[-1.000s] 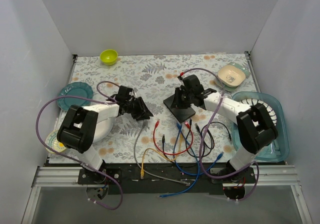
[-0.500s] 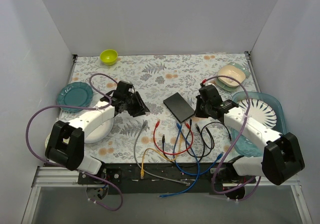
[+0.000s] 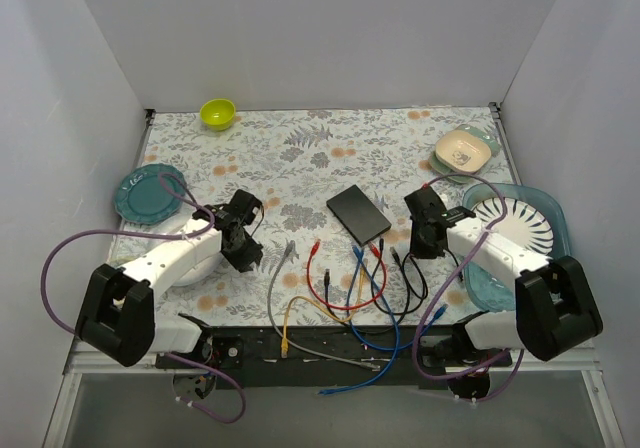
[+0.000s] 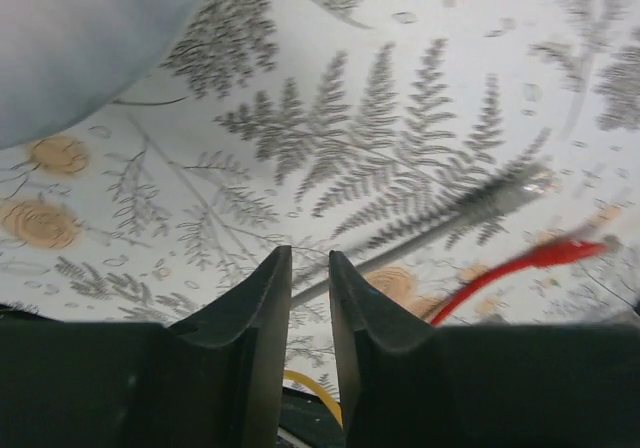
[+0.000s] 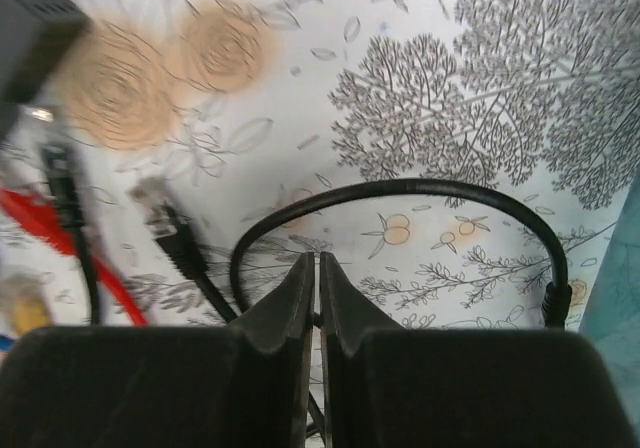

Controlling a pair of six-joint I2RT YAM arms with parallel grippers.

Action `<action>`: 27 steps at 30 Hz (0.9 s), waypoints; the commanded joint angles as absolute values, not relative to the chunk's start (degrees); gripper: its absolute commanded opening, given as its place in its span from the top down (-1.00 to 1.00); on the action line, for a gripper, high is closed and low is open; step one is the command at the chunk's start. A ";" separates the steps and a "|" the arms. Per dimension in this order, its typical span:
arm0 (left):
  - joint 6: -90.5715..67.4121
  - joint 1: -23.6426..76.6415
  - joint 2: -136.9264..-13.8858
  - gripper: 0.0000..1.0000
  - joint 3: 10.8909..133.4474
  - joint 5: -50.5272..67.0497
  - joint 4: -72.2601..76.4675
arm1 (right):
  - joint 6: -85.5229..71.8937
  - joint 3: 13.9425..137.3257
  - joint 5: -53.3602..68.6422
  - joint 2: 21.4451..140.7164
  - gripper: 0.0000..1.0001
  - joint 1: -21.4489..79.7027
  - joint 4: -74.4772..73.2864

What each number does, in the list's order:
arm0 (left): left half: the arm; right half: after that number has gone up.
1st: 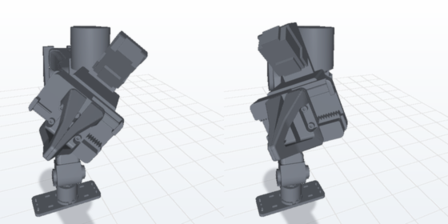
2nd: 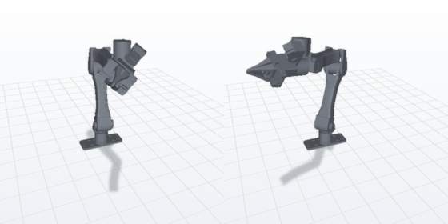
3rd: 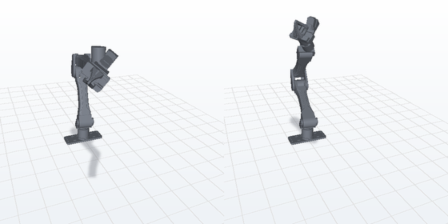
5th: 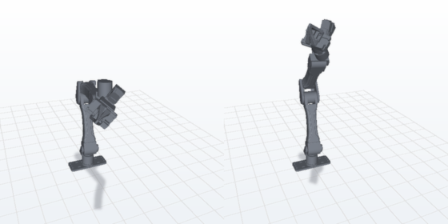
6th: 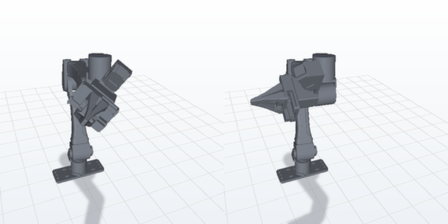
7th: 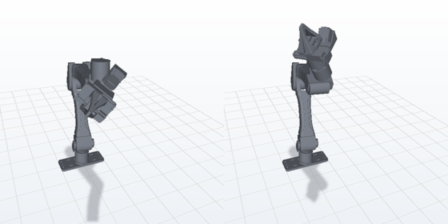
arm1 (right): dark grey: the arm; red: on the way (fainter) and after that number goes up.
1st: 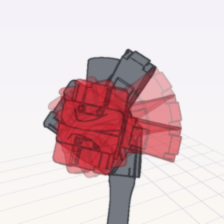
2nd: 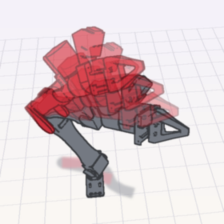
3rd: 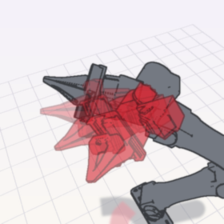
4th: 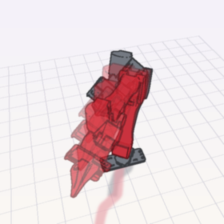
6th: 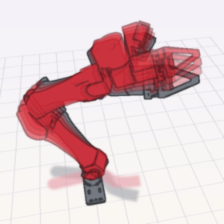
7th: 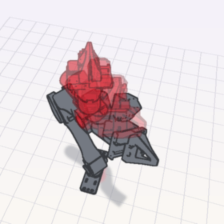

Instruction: Pull the plug from the switch port

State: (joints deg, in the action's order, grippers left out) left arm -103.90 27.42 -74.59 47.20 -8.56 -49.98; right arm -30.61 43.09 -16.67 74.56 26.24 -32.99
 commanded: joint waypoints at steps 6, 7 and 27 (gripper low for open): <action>-104.95 27.42 -79.71 0.98 37.01 2.70 -48.79 | -25.31 37.63 -2.39 82.18 0.97 25.84 -33.15; -104.16 27.51 -79.98 1.00 36.31 5.42 -46.87 | -24.88 36.92 -0.89 82.09 0.97 26.27 -32.61; -92.37 42.10 -93.95 1.00 47.63 19.25 -29.18 | -26.11 56.68 22.67 102.20 0.97 56.24 -24.52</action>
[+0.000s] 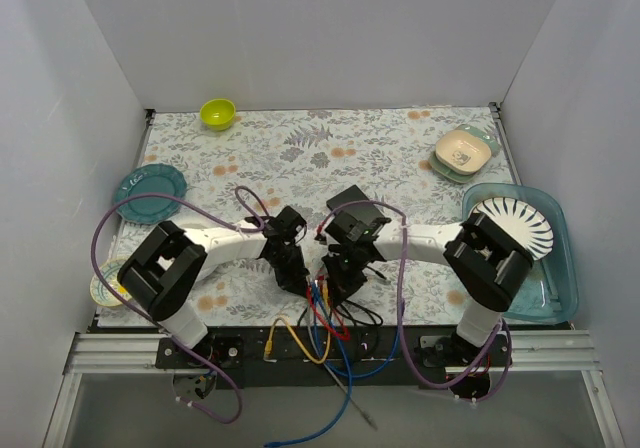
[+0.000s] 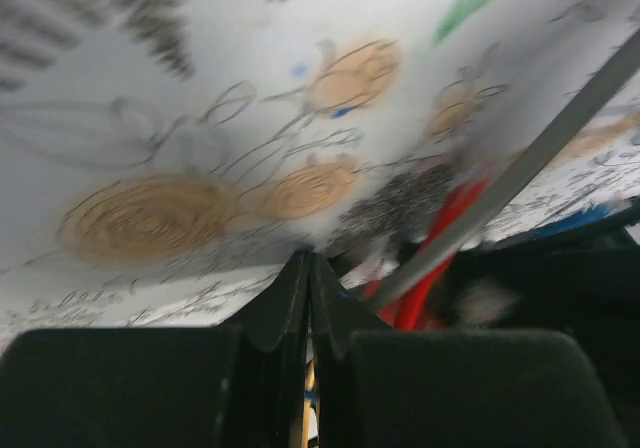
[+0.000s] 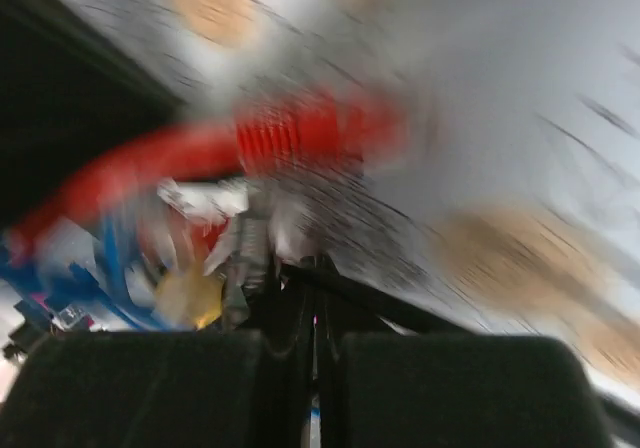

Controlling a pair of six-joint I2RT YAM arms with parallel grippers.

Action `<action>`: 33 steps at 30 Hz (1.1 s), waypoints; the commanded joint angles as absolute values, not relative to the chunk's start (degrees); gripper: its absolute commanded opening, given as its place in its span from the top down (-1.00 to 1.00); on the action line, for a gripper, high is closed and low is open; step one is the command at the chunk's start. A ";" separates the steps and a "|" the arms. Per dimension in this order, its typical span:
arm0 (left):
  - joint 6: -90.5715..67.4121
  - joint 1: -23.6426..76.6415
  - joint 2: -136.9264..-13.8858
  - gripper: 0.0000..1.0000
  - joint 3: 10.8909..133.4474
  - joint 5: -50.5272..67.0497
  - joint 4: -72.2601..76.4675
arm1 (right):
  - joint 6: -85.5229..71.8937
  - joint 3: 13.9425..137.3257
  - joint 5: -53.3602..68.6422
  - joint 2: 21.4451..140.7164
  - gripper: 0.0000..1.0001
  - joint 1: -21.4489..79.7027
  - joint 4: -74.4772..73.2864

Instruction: Pull the plug from the switch port

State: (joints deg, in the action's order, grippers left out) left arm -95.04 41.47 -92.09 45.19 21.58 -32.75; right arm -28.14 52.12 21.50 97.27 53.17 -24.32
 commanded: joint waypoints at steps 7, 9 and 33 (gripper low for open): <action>-91.40 42.01 -92.99 1.00 51.15 12.25 -34.27 | -25.05 59.85 15.68 101.08 0.97 57.30 -26.80; -92.80 41.84 -91.24 1.00 52.38 8.55 -37.16 | -25.31 60.99 11.10 97.84 0.97 57.30 -29.08; -93.77 17.58 -94.91 0.62 68.11 14.49 -26.31 | -34.98 50.98 6.06 77.60 0.90 28.66 -21.54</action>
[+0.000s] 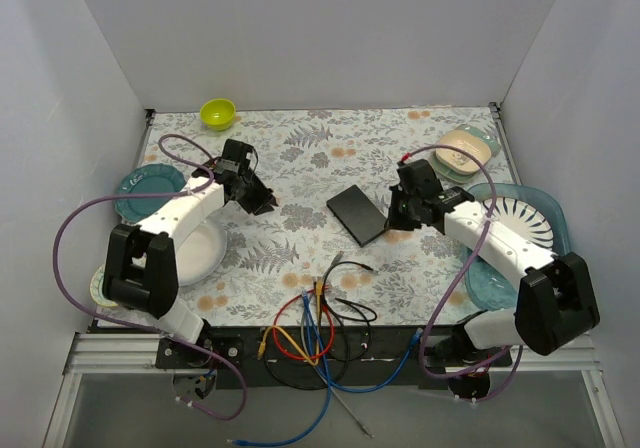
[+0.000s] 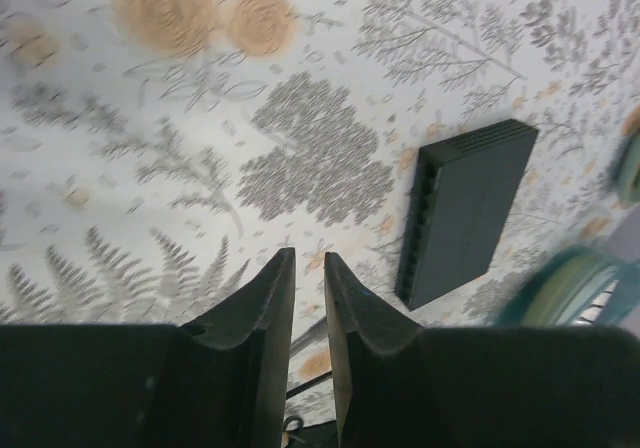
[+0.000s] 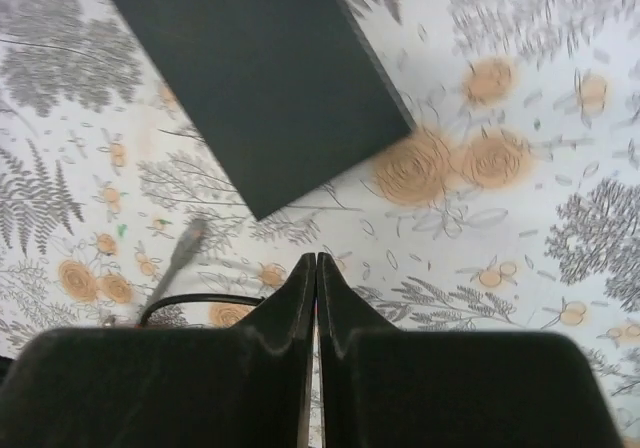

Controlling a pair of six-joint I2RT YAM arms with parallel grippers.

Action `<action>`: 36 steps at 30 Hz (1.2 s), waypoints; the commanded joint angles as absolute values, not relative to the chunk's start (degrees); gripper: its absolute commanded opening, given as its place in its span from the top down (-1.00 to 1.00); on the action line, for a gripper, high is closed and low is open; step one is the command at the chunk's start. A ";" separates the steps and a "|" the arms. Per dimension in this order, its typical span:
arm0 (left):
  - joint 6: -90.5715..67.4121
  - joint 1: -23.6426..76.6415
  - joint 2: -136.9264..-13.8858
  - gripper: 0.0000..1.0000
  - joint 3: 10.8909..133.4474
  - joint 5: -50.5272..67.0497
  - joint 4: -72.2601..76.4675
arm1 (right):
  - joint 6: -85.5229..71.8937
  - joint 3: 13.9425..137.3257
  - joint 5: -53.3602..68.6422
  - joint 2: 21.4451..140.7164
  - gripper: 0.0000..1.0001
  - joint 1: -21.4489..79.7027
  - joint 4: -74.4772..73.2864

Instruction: Pull the plug from the switch port

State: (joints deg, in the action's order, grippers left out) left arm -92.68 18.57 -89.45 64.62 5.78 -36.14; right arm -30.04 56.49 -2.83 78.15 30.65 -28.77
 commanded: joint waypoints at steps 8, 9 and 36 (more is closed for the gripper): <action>-90.88 17.14 -116.26 0.66 86.64 22.40 -23.29 | -38.49 51.16 4.22 83.75 0.97 27.60 -21.10; -90.53 16.96 -120.28 0.66 90.49 22.85 -23.46 | -39.63 50.80 4.31 84.11 0.97 26.81 -20.75; -91.67 18.54 -141.41 0.55 102.30 41.48 -9.75 | -44.47 54.84 10.37 101.77 0.97 20.57 -13.01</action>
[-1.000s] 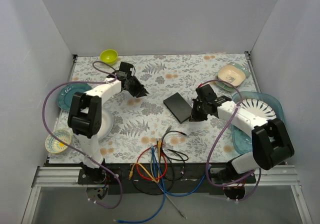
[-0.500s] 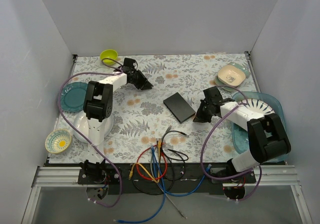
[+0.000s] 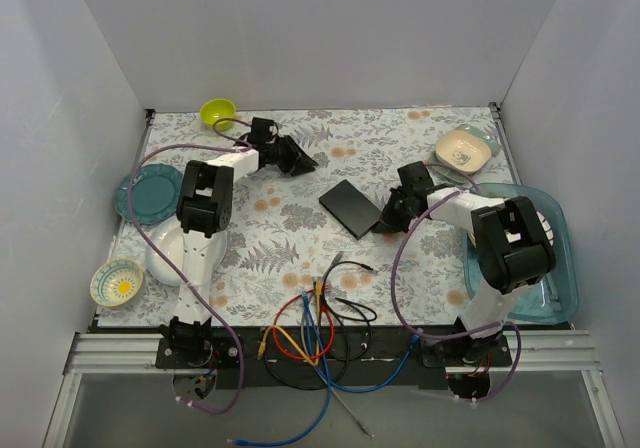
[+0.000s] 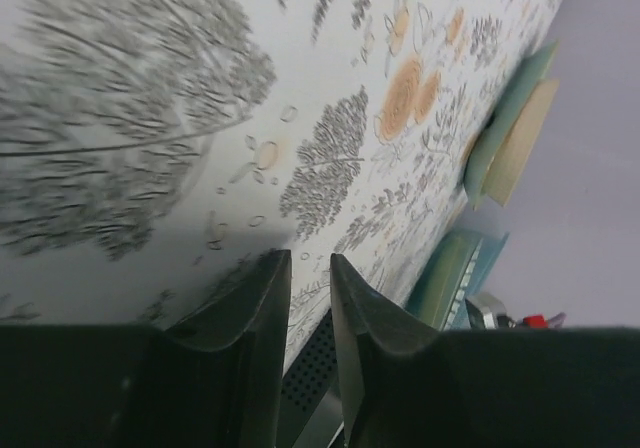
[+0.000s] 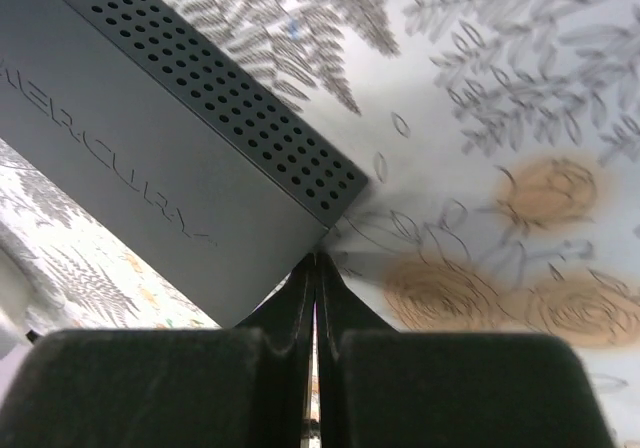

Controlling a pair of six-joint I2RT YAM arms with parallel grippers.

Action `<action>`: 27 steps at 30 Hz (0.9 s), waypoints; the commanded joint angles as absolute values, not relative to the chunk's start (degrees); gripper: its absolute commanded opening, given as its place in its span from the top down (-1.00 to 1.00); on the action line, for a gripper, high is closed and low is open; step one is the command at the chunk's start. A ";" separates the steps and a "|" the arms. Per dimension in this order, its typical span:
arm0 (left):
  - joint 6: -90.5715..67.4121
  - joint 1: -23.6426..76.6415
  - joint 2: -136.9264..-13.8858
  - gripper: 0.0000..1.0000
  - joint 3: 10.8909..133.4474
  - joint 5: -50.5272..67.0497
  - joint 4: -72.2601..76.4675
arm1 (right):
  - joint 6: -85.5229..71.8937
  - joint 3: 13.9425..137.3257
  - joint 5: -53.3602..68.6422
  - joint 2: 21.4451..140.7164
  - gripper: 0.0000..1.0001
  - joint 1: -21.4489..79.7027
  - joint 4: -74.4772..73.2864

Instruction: Pull the plug from the switch port

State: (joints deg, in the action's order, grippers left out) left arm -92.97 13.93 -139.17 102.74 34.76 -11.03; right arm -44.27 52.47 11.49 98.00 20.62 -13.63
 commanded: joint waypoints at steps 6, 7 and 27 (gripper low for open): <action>-89.74 23.20 -137.12 0.66 94.25 42.98 -9.32 | -43.51 58.71 9.23 103.80 0.97 20.39 -14.06; -90.00 23.29 -134.67 0.69 91.78 43.07 -8.10 | -43.16 59.23 9.23 104.49 0.97 20.39 -13.98; -93.61 17.32 -108.46 0.72 62.93 31.20 -6.85 | -40.17 72.86 10.11 114.69 0.97 19.86 -15.82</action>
State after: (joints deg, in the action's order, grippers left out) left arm -93.60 18.09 -112.49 62.96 29.23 -5.72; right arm -41.54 71.33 13.19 111.94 19.35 -19.46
